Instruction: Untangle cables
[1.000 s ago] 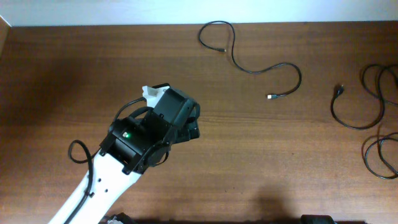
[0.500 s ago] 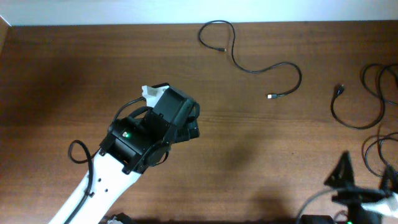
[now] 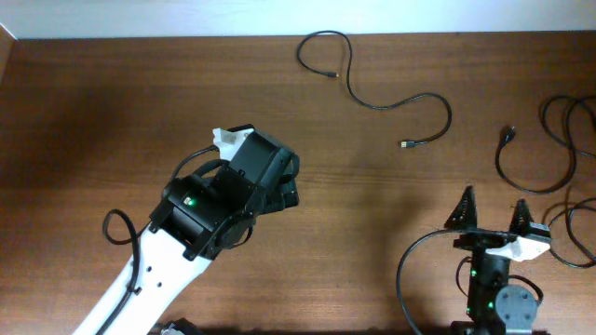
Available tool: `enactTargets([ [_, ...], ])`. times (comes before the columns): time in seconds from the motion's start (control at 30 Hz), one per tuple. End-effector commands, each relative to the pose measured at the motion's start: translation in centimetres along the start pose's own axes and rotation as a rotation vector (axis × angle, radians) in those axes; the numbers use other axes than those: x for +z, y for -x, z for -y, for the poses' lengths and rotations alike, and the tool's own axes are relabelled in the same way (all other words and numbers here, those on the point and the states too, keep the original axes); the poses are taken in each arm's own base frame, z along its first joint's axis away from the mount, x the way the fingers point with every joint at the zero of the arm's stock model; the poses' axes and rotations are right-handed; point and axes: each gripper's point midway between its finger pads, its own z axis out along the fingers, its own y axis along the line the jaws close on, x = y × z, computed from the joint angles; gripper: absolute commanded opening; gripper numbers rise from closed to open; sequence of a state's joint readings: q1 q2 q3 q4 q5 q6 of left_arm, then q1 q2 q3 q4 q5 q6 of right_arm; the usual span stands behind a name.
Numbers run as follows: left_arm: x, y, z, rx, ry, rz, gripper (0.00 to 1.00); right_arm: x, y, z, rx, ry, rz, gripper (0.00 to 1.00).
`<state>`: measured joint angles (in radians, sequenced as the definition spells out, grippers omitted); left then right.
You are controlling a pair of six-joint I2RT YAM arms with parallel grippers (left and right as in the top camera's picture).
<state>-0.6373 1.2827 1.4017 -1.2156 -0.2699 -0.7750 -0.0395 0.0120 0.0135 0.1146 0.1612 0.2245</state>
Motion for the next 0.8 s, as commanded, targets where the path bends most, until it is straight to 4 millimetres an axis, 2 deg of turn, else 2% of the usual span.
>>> enactTargets([
  [0.0, -0.3, 0.2, -0.2, 0.002, 0.003, 0.014, 0.99, -0.1, -1.9, 0.0, -0.017, 0.010, -0.069, 0.99],
  [0.03, -0.3, 0.2, -0.2, 0.002, 0.003, 0.014, 0.99, -0.3, -3.8, 0.3, -0.029, 0.006, -0.149, 0.98],
  [0.07, -0.3, 0.2, -0.2, 0.002, 0.003, 0.014, 0.99, -0.5, -5.1, -0.4, -0.066, 0.054, -0.206, 0.98],
  [0.1, -0.3, 0.2, -0.2, 0.002, 0.003, 0.014, 0.99, -0.6, -5.4, -1.1, -0.107, 0.101, -0.216, 0.98],
  [0.57, -0.5, 0.3, -0.2, 0.004, 0.000, 0.020, 0.99, -0.6, -5.3, -0.9, -0.109, 0.086, -0.214, 0.98],
  [0.6, -1.0, 0.6, -0.6, -0.011, -0.005, 0.038, 0.99, -0.6, -5.3, -0.9, -0.109, 0.086, -0.214, 0.99],
  [0.63, -2.1, 1.0, -2.3, 0.044, 0.039, 0.078, 0.99, -0.6, -5.3, -0.9, -0.109, 0.086, -0.214, 0.98],
  [0.7, -4.0, 1.1, -4.4, 0.058, 0.048, 0.116, 0.99, -0.6, -5.3, -0.9, -0.109, 0.086, -0.214, 0.98],
  [0.77, -7.6, 2.1, -8.3, -0.089, 0.010, 0.262, 0.99, -0.6, -5.3, -0.9, -0.109, 0.086, -0.214, 0.99],
])
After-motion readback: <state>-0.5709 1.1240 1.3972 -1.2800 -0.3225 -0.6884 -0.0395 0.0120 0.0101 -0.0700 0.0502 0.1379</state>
